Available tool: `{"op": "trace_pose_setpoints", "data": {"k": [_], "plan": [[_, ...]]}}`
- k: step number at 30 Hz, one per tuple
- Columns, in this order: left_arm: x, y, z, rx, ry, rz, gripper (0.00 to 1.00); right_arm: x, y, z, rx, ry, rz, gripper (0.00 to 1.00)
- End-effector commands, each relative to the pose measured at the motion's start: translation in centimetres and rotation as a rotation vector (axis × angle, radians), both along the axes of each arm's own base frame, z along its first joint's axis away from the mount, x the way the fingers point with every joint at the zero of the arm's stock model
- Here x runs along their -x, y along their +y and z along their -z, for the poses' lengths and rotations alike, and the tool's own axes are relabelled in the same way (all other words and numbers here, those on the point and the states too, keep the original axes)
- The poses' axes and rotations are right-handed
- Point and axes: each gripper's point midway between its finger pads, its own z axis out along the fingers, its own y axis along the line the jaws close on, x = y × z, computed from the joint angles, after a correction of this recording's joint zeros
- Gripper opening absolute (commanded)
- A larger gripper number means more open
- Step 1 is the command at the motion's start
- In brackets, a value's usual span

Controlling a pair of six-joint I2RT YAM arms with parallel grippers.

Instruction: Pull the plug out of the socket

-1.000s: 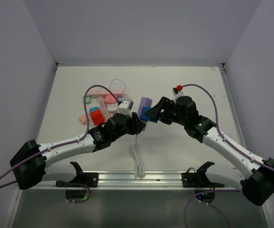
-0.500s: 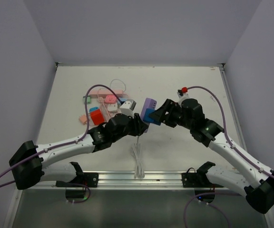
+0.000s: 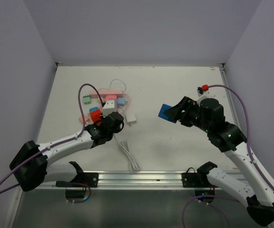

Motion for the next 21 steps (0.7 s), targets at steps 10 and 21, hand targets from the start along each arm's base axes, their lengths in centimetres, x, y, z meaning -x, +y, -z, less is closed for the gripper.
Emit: {"op": "trace_pose_setpoints", "data": {"k": [10, 21], "plan": [[-0.9, 2.1, -4.9, -0.012, -0.160, -0.008, 0.00, -0.2, -0.6, -0.4, 0.107, -0.045, -0.045, 0.00], [1.8, -3.2, -4.8, 0.167, -0.153, 0.310, 0.00, -5.0, 2.7, 5.8, 0.265, -0.002, -0.194, 0.00]]}}
